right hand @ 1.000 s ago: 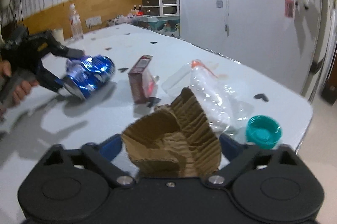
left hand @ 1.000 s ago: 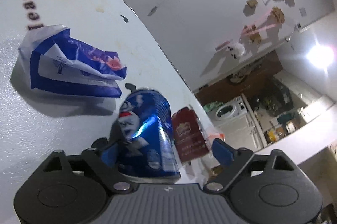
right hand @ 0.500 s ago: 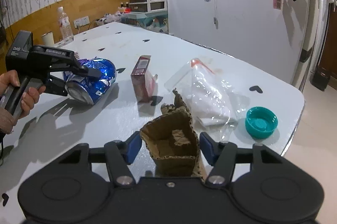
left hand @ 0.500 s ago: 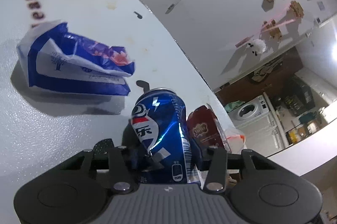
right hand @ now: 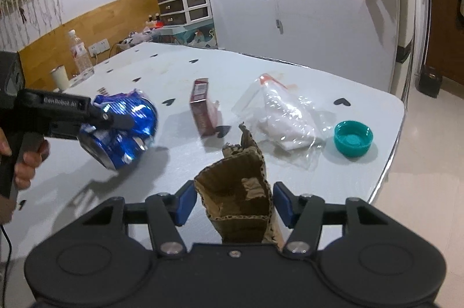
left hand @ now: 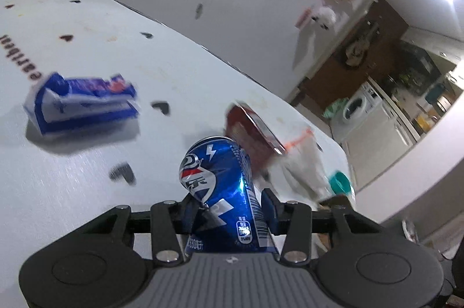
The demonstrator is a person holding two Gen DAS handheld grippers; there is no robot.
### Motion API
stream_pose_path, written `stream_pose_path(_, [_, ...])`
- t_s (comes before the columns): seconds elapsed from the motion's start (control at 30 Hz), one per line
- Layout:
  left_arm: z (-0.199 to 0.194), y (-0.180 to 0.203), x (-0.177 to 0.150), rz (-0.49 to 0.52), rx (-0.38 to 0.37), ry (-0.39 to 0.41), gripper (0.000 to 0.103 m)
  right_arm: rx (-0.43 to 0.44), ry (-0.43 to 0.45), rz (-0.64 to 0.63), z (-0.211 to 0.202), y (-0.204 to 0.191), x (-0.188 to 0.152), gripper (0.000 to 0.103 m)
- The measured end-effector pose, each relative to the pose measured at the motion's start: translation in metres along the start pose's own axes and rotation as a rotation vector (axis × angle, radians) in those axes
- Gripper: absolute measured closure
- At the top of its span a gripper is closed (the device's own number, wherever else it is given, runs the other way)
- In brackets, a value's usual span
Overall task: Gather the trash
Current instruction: 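Carry the Pepsi can and cardboard from the table over the trash bin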
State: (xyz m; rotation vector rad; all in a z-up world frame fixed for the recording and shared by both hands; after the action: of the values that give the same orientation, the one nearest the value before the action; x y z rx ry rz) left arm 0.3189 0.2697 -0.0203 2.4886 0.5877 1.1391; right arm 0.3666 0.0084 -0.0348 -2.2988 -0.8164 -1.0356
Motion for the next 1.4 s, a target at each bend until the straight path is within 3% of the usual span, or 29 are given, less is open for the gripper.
stream_pose_path(0.3, [-0.005, 0.033, -0.052, -0.063, -0.097, -0.097, 0.056, 0.077, 0.014, 0.028, -0.026, -0.025, -0.021, 0.044])
stream_pose_path(0.4, [-0.005, 0.043, -0.065, -0.084, -0.152, -0.138, 0.048, 0.086, 0.015, 0.012, -0.031, -0.032, -0.024, 0.044])
stream_pose_path(0.57, [-0.007, 0.055, -0.073, -0.085, -0.200, -0.165, 0.045, 0.083, 0.007, -0.018, -0.033, -0.037, -0.029, 0.044])
stream_pose_path(0.83, [-0.002, 0.053, -0.074, -0.054, -0.160, -0.203, 0.048, 0.100, -0.005, -0.019, -0.030, -0.037, -0.035, 0.044])
stream_pose_path(0.97, [0.001, 0.042, -0.078, -0.062, -0.138, -0.221, 0.059, 0.099, -0.014, -0.025, -0.030, -0.037, -0.035, 0.044])
stream_pose_path(1.1, [0.000, 0.038, -0.080, -0.071, -0.152, -0.221, 0.060, 0.068, -0.053, -0.070, -0.028, -0.040, -0.039, 0.043])
stream_pose_path(1.4, [-0.011, 0.055, -0.084, 0.059, -0.120, -0.179, 0.067, 0.017, -0.065, -0.115, -0.030, -0.046, -0.041, 0.045])
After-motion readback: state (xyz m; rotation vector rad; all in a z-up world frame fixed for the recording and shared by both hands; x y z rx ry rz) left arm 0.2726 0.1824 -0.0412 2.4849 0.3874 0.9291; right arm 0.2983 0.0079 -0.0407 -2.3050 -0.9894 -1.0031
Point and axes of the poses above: each gripper's, at about its wrist camera, not at the fingertips, and z roughly the way its jaws point, y to its right, x to its top, the point moved 6 cm from there along z, roughly the way its jaws point
